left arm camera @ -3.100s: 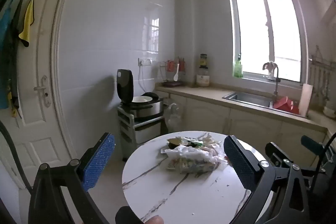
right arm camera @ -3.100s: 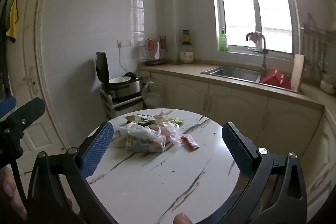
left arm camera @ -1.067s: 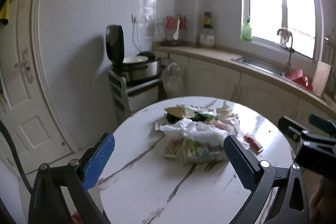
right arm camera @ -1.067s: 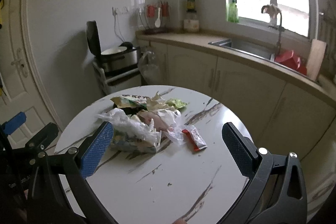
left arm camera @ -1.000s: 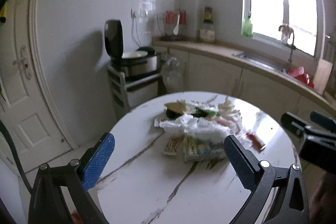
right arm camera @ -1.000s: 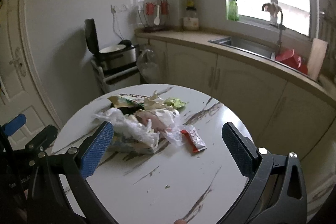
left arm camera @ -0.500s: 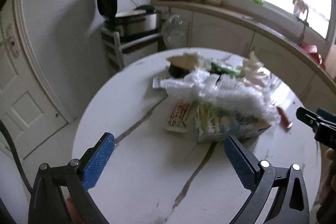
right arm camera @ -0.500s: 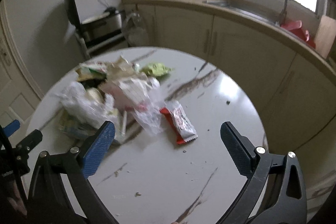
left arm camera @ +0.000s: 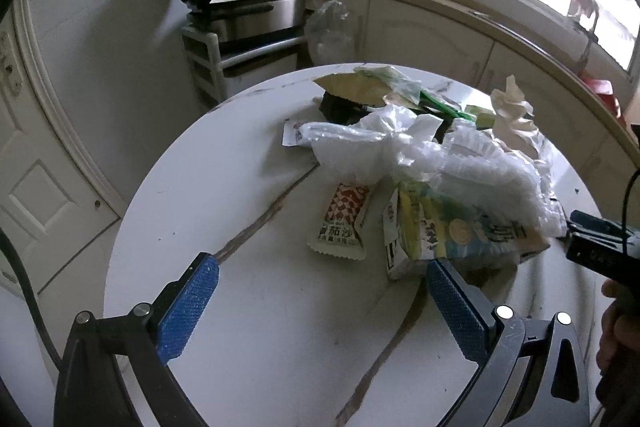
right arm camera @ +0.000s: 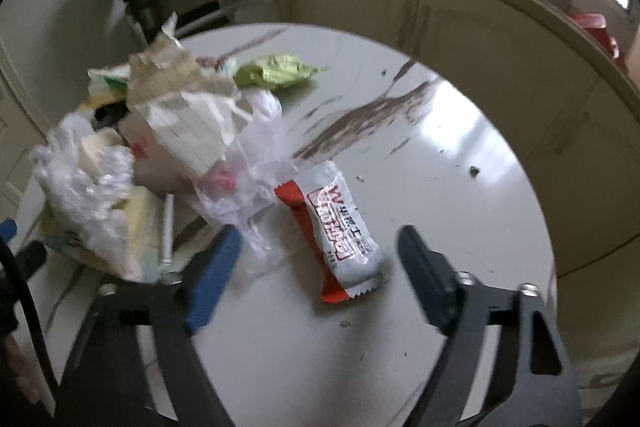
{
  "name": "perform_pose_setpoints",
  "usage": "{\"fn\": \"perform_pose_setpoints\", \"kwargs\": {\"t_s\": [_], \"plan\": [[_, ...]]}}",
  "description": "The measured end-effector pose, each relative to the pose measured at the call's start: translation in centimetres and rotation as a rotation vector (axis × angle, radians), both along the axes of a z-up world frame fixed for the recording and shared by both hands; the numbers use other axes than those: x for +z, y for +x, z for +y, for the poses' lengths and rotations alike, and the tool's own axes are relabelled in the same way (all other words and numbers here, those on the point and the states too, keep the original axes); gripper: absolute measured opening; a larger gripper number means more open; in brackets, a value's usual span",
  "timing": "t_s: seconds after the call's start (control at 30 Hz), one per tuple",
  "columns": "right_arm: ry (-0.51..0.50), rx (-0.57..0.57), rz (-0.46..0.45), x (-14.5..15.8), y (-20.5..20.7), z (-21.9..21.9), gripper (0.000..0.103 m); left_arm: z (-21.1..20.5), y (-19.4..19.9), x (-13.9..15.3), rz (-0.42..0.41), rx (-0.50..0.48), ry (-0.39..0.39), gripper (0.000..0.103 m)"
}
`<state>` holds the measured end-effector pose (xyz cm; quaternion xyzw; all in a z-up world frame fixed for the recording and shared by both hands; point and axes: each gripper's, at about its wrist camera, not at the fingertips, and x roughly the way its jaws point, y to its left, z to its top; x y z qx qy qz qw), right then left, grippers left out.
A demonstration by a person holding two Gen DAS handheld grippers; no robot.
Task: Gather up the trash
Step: 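Grasp the red-and-white snack wrapper with the right gripper, then grasp the red-checkered snack packet with the left gripper while right holds wrapper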
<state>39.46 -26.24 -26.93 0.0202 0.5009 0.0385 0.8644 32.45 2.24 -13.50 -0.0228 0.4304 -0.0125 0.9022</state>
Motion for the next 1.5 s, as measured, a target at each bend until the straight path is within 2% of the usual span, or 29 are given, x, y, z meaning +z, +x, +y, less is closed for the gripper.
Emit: {"fn": "perform_pose_setpoints", "kwargs": {"t_s": [0.07,0.13,0.2,0.3,0.37,0.4,0.5,0.53,0.63,0.73,0.93,1.2,1.3,1.37,1.4,1.5], "plan": [[0.02,0.01,0.002,-0.1,0.0,-0.2,0.074,-0.1,0.2,0.0,0.003,-0.001,0.003,0.102],[0.094,0.018,-0.005,0.3,-0.4,-1.1,0.08,-0.2,0.2,0.0,0.002,-0.001,0.008,0.102],[0.151,0.013,-0.016,0.7,-0.8,-2.5,0.081,-0.2,0.3,0.0,0.003,0.001,0.009,0.102],[0.145,-0.005,-0.035,1.0,-0.7,-3.5,0.081,-0.4,0.6,-0.1,0.01,0.006,0.008,0.102],[0.115,0.002,-0.016,0.6,-0.1,-3.1,0.075,-0.3,1.0,-0.1,0.015,0.007,0.014,0.102],[0.089,0.012,-0.006,0.3,0.2,-2.8,0.067,-0.3,1.1,-0.1,0.018,0.008,0.019,0.102],[0.014,0.02,-0.013,0.0,0.9,-1.6,0.054,-0.1,1.2,-0.1,0.022,0.016,0.032,0.102],[0.006,0.017,-0.017,0.0,0.9,-1.5,0.043,0.0,1.2,-0.2,0.022,0.019,0.035,0.102],[-0.021,0.03,-0.033,0.2,0.7,-1.3,0.02,0.3,1.3,-0.2,0.023,0.03,0.04,0.102],[-0.019,0.045,-0.036,0.3,0.0,-1.4,0.014,0.6,1.4,-0.1,0.022,0.032,0.045,0.102],[0.122,0.008,-0.044,0.7,-2.1,-3.8,0.013,1.1,1.8,-0.5,0.04,0.014,0.058,0.102],[0.152,0.029,-0.062,1.5,-2.4,-3.2,0.013,0.3,3.5,-1.0,0.053,-0.033,0.085,0.102],[0.154,0.032,-0.057,1.3,-2.4,-2.9,0.013,0.3,5.0,-1.3,0.059,-0.055,0.066,0.099],[0.154,0.031,-0.057,1.2,-2.5,-2.7,0.013,0.3,5.7,-1.6,0.066,-0.084,0.046,0.087],[0.154,0.03,-0.056,1.2,-2.6,-2.6,0.013,0.1,6.0,-1.8,0.06,-0.101,0.058,0.087],[0.155,0.028,-0.056,1.3,-2.6,-2.5,0.013,0.0,6.2,-1.7,0.038,-0.145,0.043,0.062]]}}
